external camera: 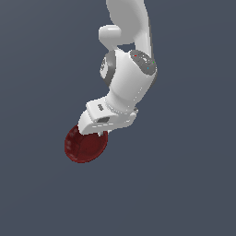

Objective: Pick up the object and move it to a goal position.

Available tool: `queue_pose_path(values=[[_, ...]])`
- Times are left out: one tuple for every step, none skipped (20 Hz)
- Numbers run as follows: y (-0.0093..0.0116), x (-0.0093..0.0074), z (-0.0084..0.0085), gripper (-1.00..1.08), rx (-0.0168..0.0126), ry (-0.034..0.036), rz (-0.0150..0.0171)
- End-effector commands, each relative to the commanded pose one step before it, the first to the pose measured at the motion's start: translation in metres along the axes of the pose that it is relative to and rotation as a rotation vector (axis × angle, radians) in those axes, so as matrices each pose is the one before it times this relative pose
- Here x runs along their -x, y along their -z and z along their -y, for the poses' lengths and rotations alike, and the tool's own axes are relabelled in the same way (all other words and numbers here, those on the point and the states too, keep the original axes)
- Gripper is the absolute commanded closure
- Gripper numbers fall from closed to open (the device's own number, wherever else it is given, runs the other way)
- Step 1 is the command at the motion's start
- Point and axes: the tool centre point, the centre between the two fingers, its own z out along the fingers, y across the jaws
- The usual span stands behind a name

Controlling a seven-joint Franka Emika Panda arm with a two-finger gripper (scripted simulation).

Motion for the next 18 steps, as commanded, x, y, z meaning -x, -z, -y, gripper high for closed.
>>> queue_pose_path(values=[[0.02638, 0.0057, -0.01934, 1.08, -0.00016, -0.00023, -0.00255], [0.00973, 0.00207, -0.00731, 1.08, 0.0, 0.0, 0.0], [0.00965, 0.00202, -0.00727, 1.08, 0.0, 0.0, 0.0], [0.00956, 0.00196, -0.00723, 1.08, 0.0, 0.0, 0.0], [0.00946, 0.0019, -0.00719, 1.08, 0.0, 0.0, 0.0], [0.00934, 0.00184, -0.00714, 1.08, 0.0, 0.0, 0.0], [0.00917, 0.00176, -0.00705, 1.08, 0.0, 0.0, 0.0], [0.00876, 0.00164, -0.00678, 1.08, 0.0, 0.0, 0.0], [0.00815, 0.00149, -0.00636, 1.08, 0.0, 0.0, 0.0], [0.00794, 0.00153, -0.00589, 1.08, 0.00034, -0.00018, -0.00057], [0.00679, 0.00116, -0.0054, 1.08, 0.0, 0.0, 0.0], [0.00622, 0.001, -0.00489, 1.08, 0.0004, -0.00009, 0.00026], [0.00555, 0.00088, -0.0045, 1.08, 0.0, 0.0, 0.0], [0.00513, 0.00079, -0.00401, 1.08, 0.00045, -0.00012, 0.00013], [0.00439, 0.00064, -0.00363, 1.08, 0.0, 0.0, 0.0], [0.00407, 0.00058, -0.00315, 1.08, 0.00063, -0.00018, 0.00021], [0.00333, 0.00044, -0.00282, 1.08, 0.0, 0.0, 0.0], [0.00306, 0.00038, -0.00239, 1.08, 0.00062, -0.00019, 0.00023]])
